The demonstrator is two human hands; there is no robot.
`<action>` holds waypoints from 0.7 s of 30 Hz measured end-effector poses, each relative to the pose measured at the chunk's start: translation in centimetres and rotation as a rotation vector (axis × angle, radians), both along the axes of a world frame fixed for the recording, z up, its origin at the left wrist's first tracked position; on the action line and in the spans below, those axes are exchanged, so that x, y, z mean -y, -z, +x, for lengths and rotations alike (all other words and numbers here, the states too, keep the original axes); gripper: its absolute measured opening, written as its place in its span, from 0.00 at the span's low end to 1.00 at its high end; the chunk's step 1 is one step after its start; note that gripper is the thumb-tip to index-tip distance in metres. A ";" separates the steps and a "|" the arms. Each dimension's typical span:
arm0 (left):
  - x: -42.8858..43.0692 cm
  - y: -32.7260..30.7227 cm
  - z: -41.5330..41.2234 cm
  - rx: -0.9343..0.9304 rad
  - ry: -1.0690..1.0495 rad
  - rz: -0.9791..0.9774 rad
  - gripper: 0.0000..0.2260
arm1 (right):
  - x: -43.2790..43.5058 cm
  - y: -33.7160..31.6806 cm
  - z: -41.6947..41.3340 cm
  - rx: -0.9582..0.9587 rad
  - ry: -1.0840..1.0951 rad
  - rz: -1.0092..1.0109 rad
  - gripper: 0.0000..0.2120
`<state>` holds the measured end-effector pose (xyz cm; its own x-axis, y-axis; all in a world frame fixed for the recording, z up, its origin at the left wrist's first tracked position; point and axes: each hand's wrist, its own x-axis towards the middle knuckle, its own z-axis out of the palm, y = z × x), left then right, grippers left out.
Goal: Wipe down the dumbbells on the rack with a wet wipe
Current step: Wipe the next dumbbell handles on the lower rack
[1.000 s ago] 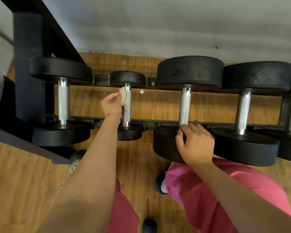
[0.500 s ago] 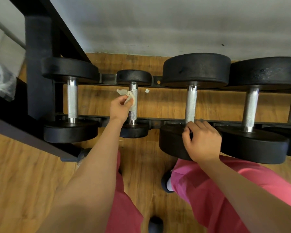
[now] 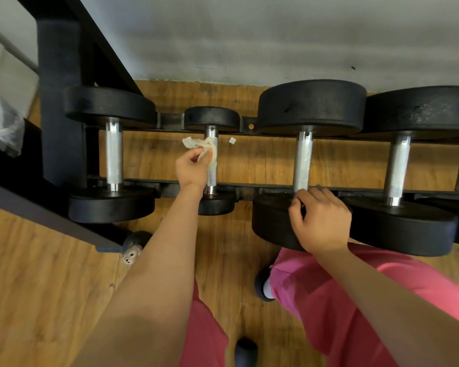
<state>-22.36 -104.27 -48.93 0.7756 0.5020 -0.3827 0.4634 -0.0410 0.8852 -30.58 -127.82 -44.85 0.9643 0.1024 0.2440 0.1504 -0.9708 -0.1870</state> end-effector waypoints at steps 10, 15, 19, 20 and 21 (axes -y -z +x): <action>-0.6 0.3 0.0 0.003 -0.042 -0.057 0.09 | 0.0 0.0 0.0 0.013 -0.008 0.002 0.13; -1.0 0.4 -0.3 -0.001 0.047 -0.046 0.08 | 0.0 -0.1 -0.1 0.017 -0.008 0.001 0.14; -1.9 0.1 -0.2 -0.003 0.080 0.039 0.07 | 0.0 -0.1 0.0 0.014 -0.006 0.001 0.14; -2.2 0.2 -0.2 0.001 0.088 0.051 0.07 | 0.0 -0.1 0.0 0.013 -0.006 0.000 0.14; -2.4 0.4 -0.3 -0.011 0.115 0.047 0.06 | 0.0 -0.1 0.0 0.012 -0.006 0.000 0.14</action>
<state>-22.69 -101.87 -49.35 0.8250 0.4279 -0.3692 0.4625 -0.1357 0.8762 -30.58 -127.82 -44.80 0.9608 0.1080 0.2552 0.1582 -0.9699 -0.1853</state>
